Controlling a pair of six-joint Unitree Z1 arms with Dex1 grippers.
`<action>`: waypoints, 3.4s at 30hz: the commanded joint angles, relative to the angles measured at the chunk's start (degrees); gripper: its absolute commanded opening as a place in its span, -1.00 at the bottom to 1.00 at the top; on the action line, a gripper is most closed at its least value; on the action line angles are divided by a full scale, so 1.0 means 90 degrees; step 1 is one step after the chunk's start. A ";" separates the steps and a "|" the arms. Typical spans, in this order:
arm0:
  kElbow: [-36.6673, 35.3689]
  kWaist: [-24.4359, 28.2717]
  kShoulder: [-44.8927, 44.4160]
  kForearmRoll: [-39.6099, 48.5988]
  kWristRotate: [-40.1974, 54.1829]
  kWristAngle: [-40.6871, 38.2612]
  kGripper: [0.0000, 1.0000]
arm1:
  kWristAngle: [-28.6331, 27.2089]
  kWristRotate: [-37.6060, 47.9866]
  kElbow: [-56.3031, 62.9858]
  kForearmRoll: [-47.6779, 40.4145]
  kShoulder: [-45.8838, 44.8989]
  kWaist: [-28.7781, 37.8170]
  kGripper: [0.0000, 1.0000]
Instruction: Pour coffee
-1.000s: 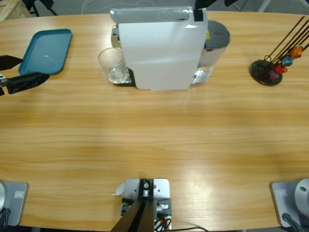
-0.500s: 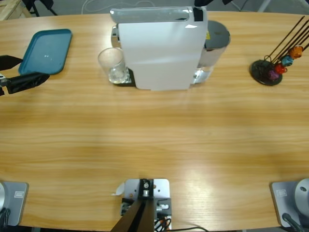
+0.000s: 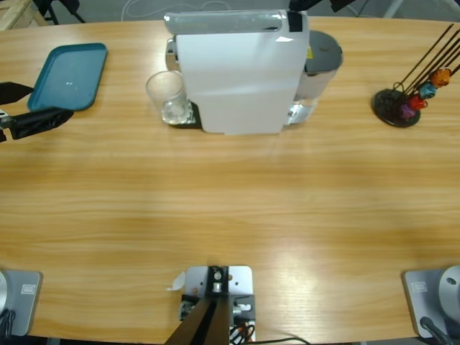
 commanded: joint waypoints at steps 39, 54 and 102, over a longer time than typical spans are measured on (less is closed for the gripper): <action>0.0109 0.0029 0.0034 0.0065 -0.0115 0.0248 0.98 | 0.1118 0.0622 0.3131 -0.0642 -0.2914 -0.0245 0.98; 0.0345 0.0029 0.0177 -0.0296 -0.0101 0.0137 0.98 | 0.0958 0.1452 0.6250 -0.2632 -0.5026 -0.0236 0.95; 0.0691 -0.0352 0.0503 -0.0585 -0.0125 -0.0127 0.98 | 0.0771 0.1589 0.6807 -0.3112 -0.4602 0.0174 1.00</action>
